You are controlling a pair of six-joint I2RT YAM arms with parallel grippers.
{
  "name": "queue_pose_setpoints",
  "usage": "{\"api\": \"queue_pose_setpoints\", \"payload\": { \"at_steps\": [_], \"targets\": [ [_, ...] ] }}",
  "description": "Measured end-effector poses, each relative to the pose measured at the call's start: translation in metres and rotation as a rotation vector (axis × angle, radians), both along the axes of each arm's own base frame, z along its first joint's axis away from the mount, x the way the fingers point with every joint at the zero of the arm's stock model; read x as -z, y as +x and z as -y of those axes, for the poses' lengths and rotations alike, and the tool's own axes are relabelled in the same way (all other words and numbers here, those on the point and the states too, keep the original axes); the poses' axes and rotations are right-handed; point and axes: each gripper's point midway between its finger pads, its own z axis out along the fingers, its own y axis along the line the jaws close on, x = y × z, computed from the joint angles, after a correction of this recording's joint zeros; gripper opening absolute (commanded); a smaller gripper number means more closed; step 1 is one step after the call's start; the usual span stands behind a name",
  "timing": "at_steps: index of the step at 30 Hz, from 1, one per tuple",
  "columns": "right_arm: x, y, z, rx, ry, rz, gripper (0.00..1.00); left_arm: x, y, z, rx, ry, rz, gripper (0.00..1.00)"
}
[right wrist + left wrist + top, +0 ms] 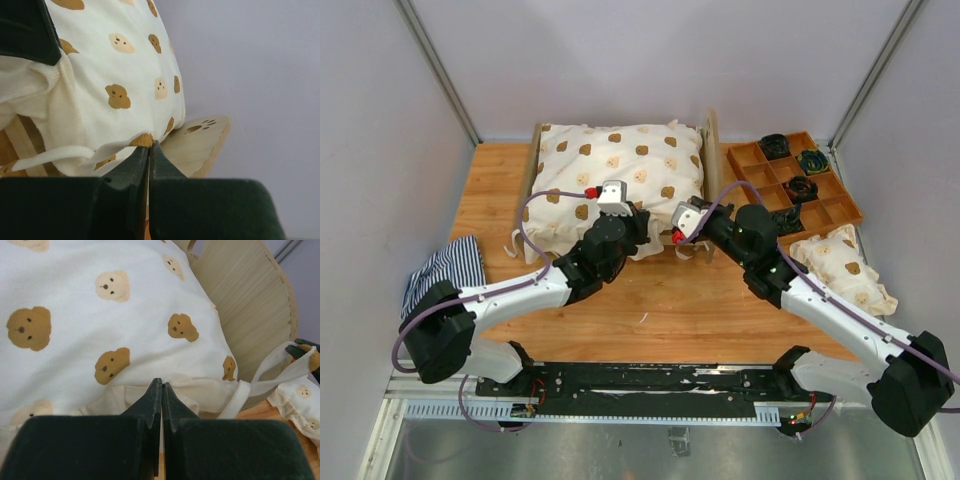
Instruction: Set up the pet bed
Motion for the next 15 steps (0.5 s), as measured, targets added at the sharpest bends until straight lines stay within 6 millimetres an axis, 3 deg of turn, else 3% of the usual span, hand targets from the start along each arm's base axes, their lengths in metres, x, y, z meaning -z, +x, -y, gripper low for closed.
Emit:
{"api": "queue_pose_setpoints", "payload": {
  "at_steps": [10,15],
  "targets": [
    [-0.031,0.011,-0.005,-0.035,-0.056,0.127,0.00,-0.002,0.012,-0.013,-0.053,-0.002,0.000,0.00],
    [-0.036,0.010,-0.008,-0.059,-0.068,0.167,0.00,-0.006,0.015,-0.015,-0.067,-0.010,0.004,0.00]
  ]
}}
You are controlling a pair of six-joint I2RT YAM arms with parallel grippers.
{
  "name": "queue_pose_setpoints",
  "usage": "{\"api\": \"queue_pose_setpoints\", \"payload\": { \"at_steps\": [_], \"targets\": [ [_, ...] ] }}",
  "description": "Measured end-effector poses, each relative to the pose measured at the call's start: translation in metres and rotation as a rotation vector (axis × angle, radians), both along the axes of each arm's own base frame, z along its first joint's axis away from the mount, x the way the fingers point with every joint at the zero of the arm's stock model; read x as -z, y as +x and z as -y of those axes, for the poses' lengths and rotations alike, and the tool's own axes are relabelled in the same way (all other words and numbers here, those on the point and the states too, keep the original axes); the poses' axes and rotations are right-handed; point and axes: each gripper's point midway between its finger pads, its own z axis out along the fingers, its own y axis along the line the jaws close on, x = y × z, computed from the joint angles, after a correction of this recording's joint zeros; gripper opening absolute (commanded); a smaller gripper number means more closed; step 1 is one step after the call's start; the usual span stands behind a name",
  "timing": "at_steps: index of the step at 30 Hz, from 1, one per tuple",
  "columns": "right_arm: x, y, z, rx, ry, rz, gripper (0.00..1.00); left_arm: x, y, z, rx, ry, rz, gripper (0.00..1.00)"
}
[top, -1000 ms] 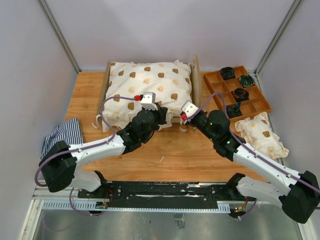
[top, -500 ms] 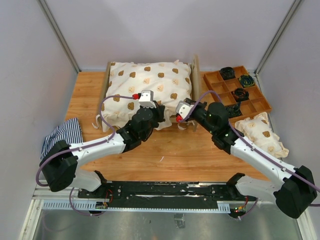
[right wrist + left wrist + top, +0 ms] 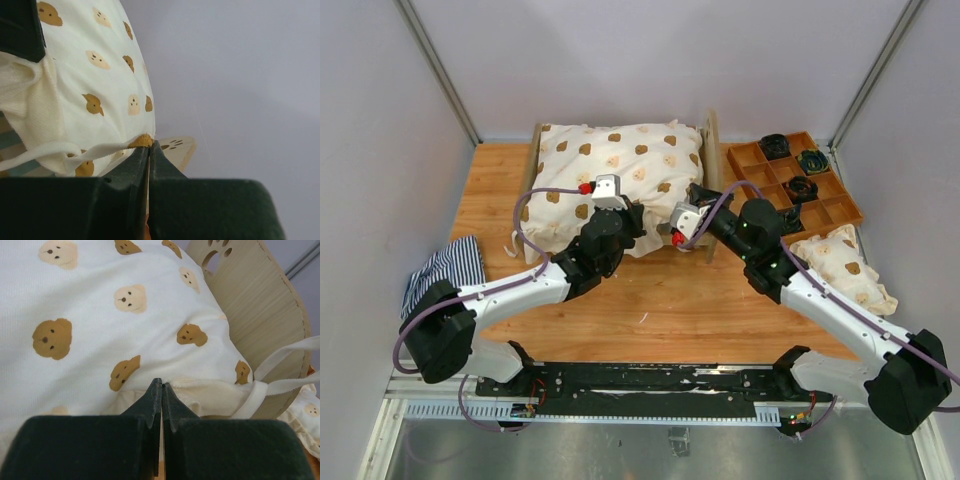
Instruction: Set up the pet bed
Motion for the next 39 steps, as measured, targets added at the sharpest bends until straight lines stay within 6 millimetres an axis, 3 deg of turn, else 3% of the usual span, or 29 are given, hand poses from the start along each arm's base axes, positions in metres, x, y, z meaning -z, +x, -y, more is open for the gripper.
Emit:
{"api": "queue_pose_setpoints", "payload": {
  "at_steps": [10,16,18,27,30,35,39],
  "targets": [
    [0.033,0.002,0.005,0.007,-0.027,-0.020,0.00,0.004,0.001,0.001,-0.001,-0.010,-0.011,0.00],
    [0.091,-0.010,0.010,0.003,-0.046,-0.125,0.00,0.004,0.001,0.002,0.002,-0.013,-0.014,0.00],
    [0.099,-0.009,0.010,0.002,-0.057,-0.140,0.00,0.005,0.001,0.003,0.006,-0.012,-0.015,0.00],
    [0.085,0.008,0.007,0.037,-0.075,-0.079,0.00,0.006,0.001,0.004,0.007,-0.012,-0.017,0.00],
    [0.067,0.015,0.009,0.061,-0.080,-0.020,0.00,0.006,0.001,0.004,0.007,-0.012,-0.018,0.00],
    [0.013,0.027,0.010,0.090,-0.056,0.098,0.00,0.008,0.001,0.004,0.007,-0.009,-0.020,0.00],
    [0.009,0.026,0.009,0.082,-0.066,0.115,0.00,0.010,0.002,0.004,0.005,-0.006,-0.024,0.00]
  ]
}}
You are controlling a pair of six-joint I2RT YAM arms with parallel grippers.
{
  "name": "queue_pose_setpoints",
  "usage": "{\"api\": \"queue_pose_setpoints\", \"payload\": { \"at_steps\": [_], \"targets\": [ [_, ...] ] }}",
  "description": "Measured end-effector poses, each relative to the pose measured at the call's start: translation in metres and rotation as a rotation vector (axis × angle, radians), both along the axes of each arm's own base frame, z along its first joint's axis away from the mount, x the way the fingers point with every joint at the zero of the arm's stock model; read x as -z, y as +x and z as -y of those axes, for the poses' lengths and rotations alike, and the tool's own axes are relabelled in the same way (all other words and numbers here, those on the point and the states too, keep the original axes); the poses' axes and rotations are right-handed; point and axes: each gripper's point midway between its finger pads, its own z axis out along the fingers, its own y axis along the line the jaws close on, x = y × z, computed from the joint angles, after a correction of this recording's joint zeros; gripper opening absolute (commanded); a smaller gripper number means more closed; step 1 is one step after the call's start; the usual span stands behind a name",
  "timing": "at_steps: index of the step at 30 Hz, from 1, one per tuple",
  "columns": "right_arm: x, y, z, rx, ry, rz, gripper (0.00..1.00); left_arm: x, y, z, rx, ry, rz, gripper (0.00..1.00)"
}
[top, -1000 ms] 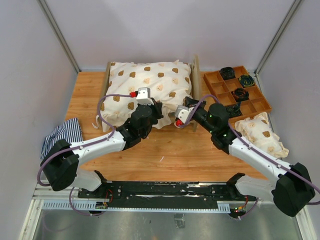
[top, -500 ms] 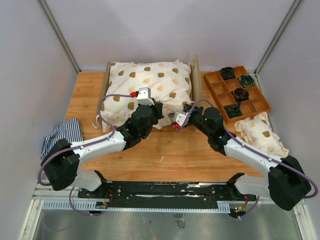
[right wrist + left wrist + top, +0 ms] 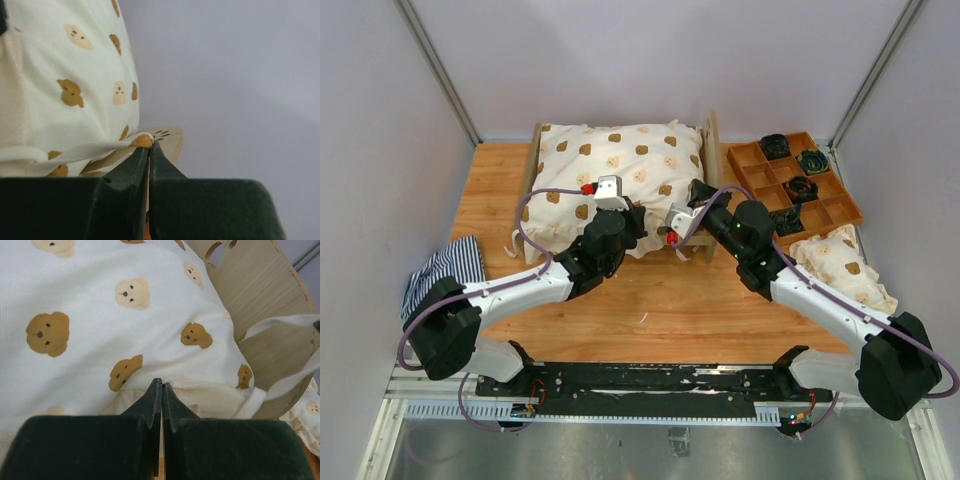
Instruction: Set up the pet bed
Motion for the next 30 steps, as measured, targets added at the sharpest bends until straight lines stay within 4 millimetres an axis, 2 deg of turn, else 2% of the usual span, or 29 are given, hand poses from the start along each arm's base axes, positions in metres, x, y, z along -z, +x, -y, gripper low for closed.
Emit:
{"api": "queue_pose_setpoints", "payload": {
  "at_steps": [2,8,16,20,24,27,30],
  "targets": [
    [0.013,-0.004,-0.001,-0.018,-0.015,-0.022,0.00,0.000,0.000,0.000,-0.001,0.000,-0.001,0.00],
    [0.068,-0.019,0.000,-0.054,-0.050,-0.157,0.00,0.001,0.000,0.000,0.000,0.000,-0.003,0.00],
    [0.100,-0.021,0.021,0.095,0.087,-0.382,0.00,0.002,0.000,0.001,-0.002,-0.018,-0.010,0.00],
    [0.109,-0.035,0.028,0.154,0.221,-0.528,0.00,0.002,0.000,0.002,-0.003,-0.022,-0.012,0.00],
    [0.098,-0.051,0.029,0.165,0.346,-0.587,0.04,0.002,0.000,0.002,-0.002,-0.024,-0.012,0.00],
    [0.088,-0.050,0.032,0.184,0.405,-0.574,0.05,0.002,0.000,0.002,0.000,-0.029,-0.014,0.00],
    [0.101,-0.041,0.037,0.251,0.405,-0.584,0.04,0.002,0.000,0.003,0.000,-0.033,-0.015,0.00]
  ]
}}
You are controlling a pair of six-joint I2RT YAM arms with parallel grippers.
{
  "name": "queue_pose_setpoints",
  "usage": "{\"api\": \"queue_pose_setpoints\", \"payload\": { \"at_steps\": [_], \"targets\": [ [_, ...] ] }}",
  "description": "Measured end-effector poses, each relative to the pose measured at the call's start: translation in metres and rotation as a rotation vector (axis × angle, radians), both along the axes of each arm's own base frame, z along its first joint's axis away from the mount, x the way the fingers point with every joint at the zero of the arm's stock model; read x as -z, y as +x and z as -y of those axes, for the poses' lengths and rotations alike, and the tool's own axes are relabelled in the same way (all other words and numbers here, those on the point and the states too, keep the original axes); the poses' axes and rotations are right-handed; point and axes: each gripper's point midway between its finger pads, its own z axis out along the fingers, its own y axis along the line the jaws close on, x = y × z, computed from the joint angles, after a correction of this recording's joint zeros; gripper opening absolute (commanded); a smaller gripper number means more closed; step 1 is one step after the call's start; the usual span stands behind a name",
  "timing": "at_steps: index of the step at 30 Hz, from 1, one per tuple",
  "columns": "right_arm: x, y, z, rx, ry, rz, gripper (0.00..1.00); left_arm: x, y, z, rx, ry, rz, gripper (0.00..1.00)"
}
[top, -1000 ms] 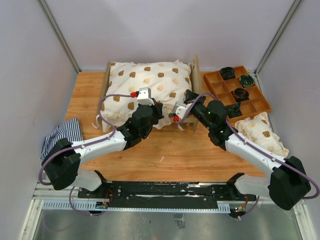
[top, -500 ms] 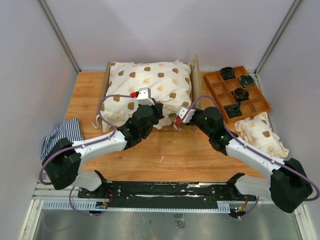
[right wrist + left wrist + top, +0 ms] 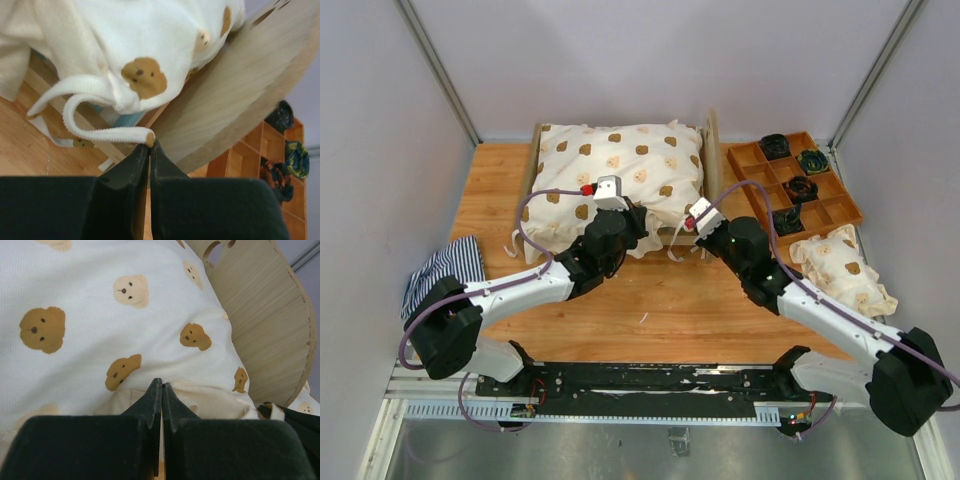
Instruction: Set up the pet bed
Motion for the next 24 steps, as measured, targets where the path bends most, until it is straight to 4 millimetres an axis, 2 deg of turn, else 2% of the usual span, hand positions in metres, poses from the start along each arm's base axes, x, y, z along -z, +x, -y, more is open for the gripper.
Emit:
{"api": "queue_pose_setpoints", "payload": {
  "at_steps": [2,3,6,8,18,20,22,24],
  "targets": [
    [0.019,0.005,0.001,0.028,-0.030,-0.045,0.07,0.000,0.000,0.000,0.000,0.000,0.000,0.00],
    [0.028,0.006,0.002,0.038,-0.039,-0.069,0.11,0.000,0.000,0.000,0.000,0.000,0.000,0.00],
    [0.045,0.005,0.001,0.048,-0.037,-0.119,0.33,0.000,0.000,0.000,0.000,0.000,0.000,0.00],
    [0.047,0.003,-0.001,0.052,-0.011,-0.139,0.38,0.000,0.000,0.000,0.000,0.000,0.000,0.00],
    [0.052,-0.029,0.013,0.202,0.229,-0.323,0.38,0.008,0.003,0.003,-0.004,0.008,-0.005,0.00],
    [0.062,-0.035,0.015,0.226,0.267,-0.355,0.36,0.011,0.004,0.003,-0.004,0.013,-0.010,0.00],
    [0.085,-0.045,0.017,0.260,0.303,-0.415,0.34,0.014,0.004,0.004,-0.004,0.017,-0.014,0.00],
    [0.096,-0.049,0.017,0.268,0.319,-0.442,0.33,0.015,0.005,0.004,-0.004,0.020,-0.017,0.00]
  ]
}}
